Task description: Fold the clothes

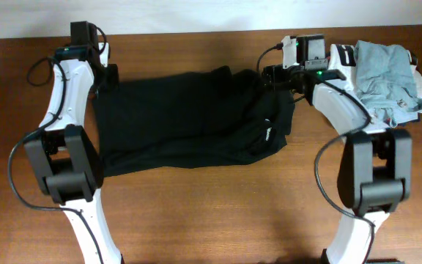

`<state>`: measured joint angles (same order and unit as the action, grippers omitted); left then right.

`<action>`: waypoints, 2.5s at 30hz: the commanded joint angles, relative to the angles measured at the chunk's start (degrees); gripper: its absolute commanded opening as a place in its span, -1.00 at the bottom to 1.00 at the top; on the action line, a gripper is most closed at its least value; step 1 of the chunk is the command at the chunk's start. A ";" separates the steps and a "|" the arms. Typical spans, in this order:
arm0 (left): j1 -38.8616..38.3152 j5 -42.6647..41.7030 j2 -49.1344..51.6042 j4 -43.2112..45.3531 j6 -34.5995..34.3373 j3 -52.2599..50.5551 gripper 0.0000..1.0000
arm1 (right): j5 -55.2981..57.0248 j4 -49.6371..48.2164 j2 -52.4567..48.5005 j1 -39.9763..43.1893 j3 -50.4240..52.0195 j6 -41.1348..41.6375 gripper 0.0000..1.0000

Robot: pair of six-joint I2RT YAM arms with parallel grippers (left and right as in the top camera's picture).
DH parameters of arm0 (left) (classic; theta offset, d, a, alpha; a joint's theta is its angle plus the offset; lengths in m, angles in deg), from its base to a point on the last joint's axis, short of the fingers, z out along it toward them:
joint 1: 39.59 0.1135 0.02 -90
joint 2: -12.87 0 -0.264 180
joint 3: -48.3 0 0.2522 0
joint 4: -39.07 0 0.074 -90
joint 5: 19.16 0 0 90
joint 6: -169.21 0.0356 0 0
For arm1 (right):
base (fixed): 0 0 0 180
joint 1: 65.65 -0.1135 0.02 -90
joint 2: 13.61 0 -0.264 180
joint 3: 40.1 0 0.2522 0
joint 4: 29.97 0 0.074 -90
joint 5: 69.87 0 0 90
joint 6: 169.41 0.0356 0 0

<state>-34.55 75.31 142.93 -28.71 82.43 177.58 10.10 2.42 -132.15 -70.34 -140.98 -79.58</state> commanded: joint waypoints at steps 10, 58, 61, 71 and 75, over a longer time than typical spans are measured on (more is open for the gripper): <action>0.26 3.10 -1.44 -1.40 0.09 0.68 -0.99 | 0.11 -1.22 -7.21 0.33 -0.46 2.62 0.17; 1.84 4.35 -1.44 -2.08 0.07 0.68 -0.99 | -1.57 6.47 -11.32 0.55 -19.47 2.19 0.01; 1.84 4.37 -1.44 -2.08 0.07 0.68 -0.99 | -1.60 5.27 -14.10 -0.98 -19.47 2.62 0.01; 1.84 4.35 -1.44 -2.10 0.07 0.68 -0.99 | -1.62 2.05 -19.96 -3.19 -19.47 3.89 0.01; 1.84 4.35 -1.44 -2.10 0.07 0.68 -0.99 | -1.81 1.25 -21.29 -3.19 -19.45 3.89 0.01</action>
<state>-33.04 78.85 142.78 -30.86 82.45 177.56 8.40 4.47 -151.69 -73.15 -159.77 -76.34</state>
